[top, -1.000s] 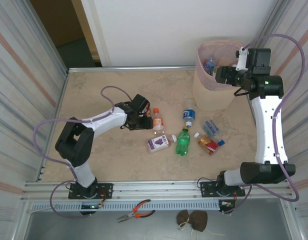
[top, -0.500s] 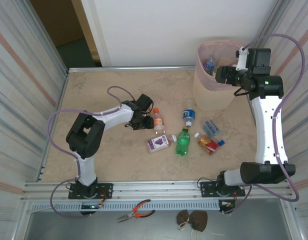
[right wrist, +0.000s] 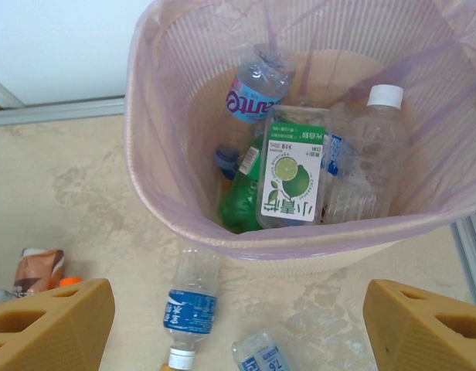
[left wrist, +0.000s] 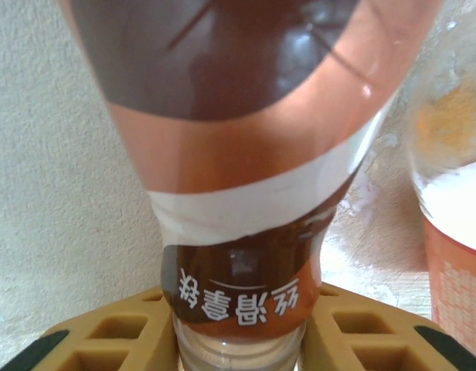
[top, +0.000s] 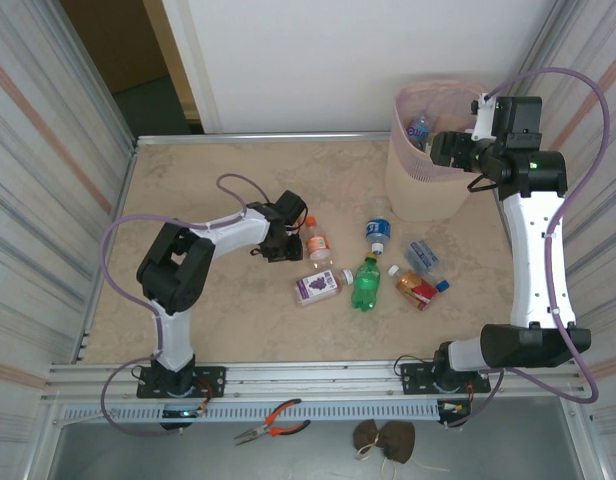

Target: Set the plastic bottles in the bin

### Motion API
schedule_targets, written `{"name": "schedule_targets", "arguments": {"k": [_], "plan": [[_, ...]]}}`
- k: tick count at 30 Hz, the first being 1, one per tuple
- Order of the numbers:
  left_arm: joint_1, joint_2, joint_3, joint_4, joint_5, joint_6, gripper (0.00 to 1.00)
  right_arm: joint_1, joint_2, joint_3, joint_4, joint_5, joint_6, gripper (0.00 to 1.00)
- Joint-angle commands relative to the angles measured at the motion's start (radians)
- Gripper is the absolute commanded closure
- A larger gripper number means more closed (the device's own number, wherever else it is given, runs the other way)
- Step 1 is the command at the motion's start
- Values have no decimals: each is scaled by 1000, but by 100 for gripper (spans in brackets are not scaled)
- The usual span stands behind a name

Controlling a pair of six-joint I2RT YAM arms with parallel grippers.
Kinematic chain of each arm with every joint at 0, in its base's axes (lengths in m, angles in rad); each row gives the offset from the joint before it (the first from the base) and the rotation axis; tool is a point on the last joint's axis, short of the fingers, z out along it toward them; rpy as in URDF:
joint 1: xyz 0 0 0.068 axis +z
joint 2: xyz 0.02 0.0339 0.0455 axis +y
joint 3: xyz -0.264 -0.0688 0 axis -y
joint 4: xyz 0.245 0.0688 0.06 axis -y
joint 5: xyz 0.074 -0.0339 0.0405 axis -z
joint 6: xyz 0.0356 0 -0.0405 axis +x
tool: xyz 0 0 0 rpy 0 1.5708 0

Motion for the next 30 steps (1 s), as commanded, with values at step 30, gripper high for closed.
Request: {"name": "schedule_targets", "arguments": {"k": [30], "plan": [[12, -585, -175, 488, 484, 316, 68, 232, -227, -385, 633, -602, 319, 16]]}}
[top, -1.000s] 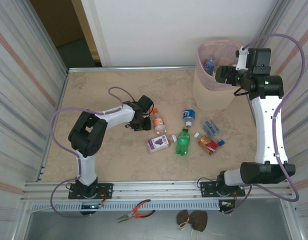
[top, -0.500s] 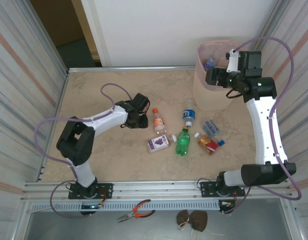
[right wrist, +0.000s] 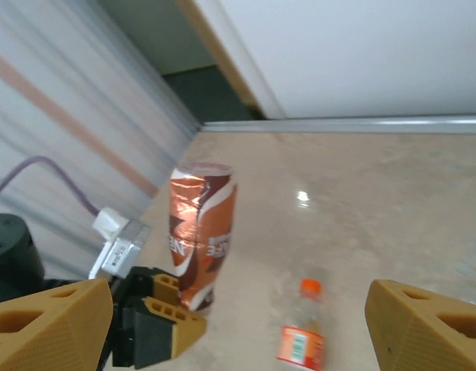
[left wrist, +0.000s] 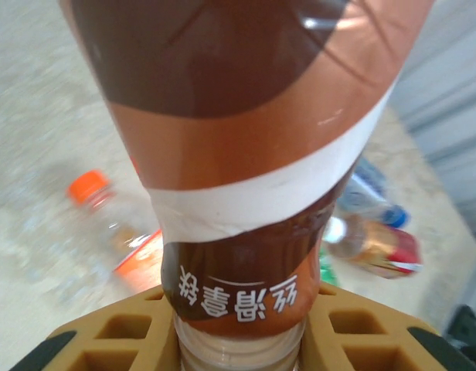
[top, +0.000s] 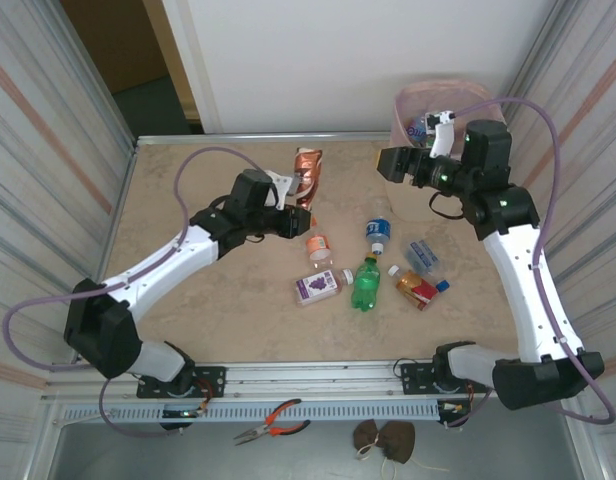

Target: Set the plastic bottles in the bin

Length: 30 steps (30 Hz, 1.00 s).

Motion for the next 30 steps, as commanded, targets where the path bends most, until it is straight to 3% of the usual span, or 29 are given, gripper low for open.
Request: {"name": "schedule_targets", "arguments": {"k": [1, 11, 18, 30], "plan": [[5, -80, -27, 173, 220, 83, 68, 35, -34, -26, 181, -139, 56, 15], [-6, -167, -22, 366, 564, 116, 69, 145, -32, -11, 333, -291, 30, 11], [-16, -171, 9, 360, 616, 126, 70, 233, -27, 13, 405, -344, -13, 10], [-51, -178, 21, 359, 619, 145, 72, 280, -8, 74, 335, -282, -55, 28]]}}
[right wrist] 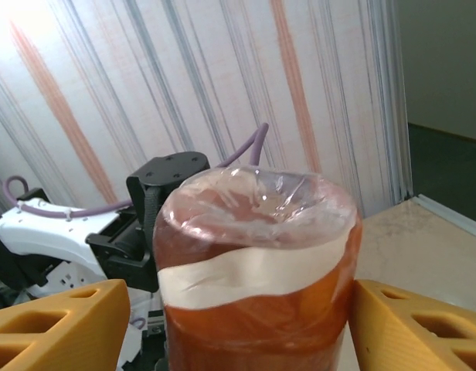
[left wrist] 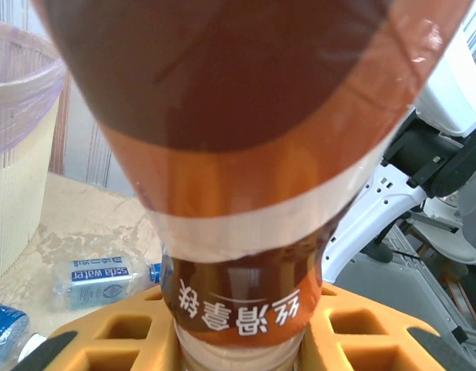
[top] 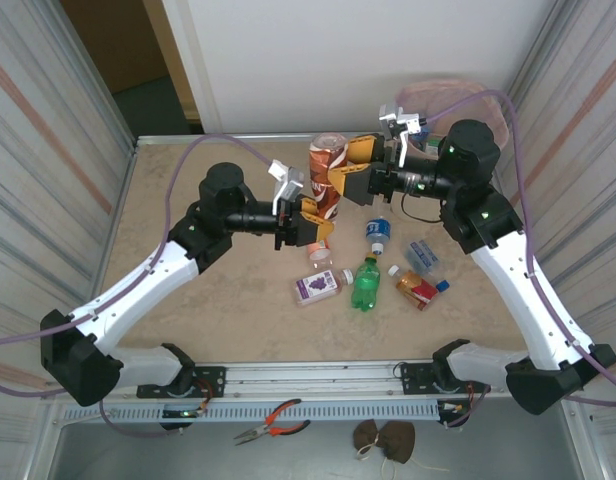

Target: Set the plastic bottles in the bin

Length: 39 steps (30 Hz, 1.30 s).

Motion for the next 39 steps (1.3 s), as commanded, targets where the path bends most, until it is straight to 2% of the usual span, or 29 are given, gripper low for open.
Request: {"name": "schedule_targets", "arguments": {"k": [1, 4, 6, 11, 15, 21, 24, 31, 39], "plan": [[-10, -24, 27, 9, 13, 25, 72, 12, -1, 32, 1, 7, -15, 28], [-13, -15, 32, 16, 13, 16, 72, 13, 1, 27, -13, 31, -19, 25], [-19, -14, 32, 18, 13, 18, 72, 13, 12, 35, -42, 55, -21, 27], [-24, -9, 49, -3, 11, 32, 72, 13, 22, 34, -22, 45, -10, 36], [-24, -20, 53, -34, -29, 55, 67, 13, 31, 47, -11, 53, -10, 46], [-21, -77, 11, -43, -137, 78, 37, 5, 33, 68, -32, 93, -17, 50], [-14, -112, -15, -49, -190, 88, 28, -19, 29, 88, -58, 122, -17, 50], [12, -174, -66, -76, -313, 99, 19, -175, 35, 143, -146, 203, -11, 51], [22, -177, -76, -89, -312, 85, 19, -438, 126, 239, -289, 370, -29, 52]]}}
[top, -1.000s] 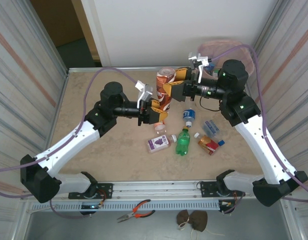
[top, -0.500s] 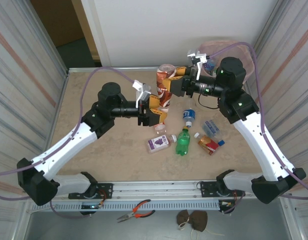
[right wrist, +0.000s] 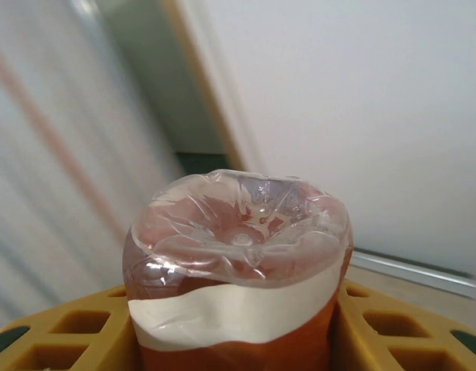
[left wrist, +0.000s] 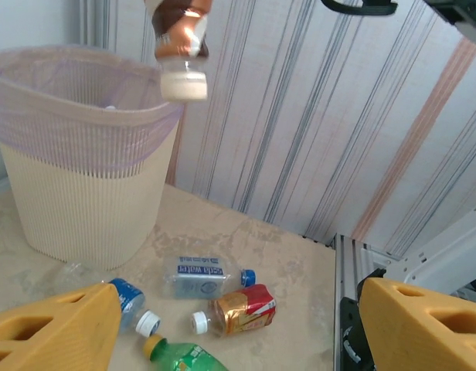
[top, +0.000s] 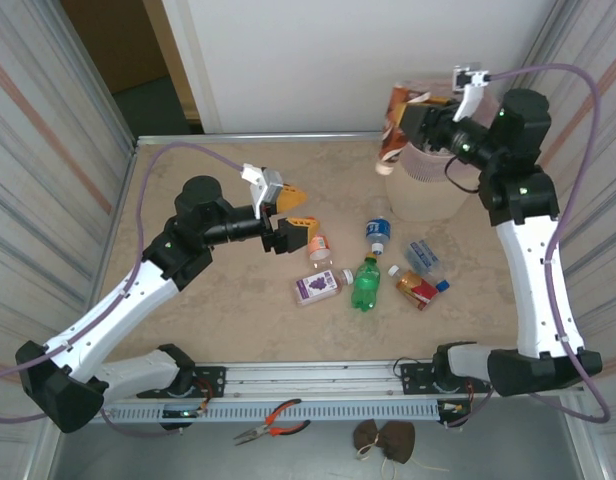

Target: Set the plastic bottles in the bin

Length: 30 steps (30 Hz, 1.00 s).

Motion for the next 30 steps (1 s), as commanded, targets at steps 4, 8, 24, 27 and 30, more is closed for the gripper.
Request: {"name": "schedule_targets", "arguments": {"k": [4, 8, 24, 27, 30], "plan": [[4, -17, -11, -7, -19, 1, 19, -143, 127, 120, -144, 176, -99, 52], [4, -17, -19, -13, -42, -6, 19, -195, 241, 231, -218, 273, -178, 52], [4, 8, -17, -24, -65, -14, 20, -218, 688, 650, -539, 552, -385, 52], [4, 19, -13, -37, -81, -17, 21, -218, 731, 659, -579, 566, -391, 51], [5, 36, 4, -66, -95, -17, 21, -218, 769, 639, -597, 564, -387, 50]]}}
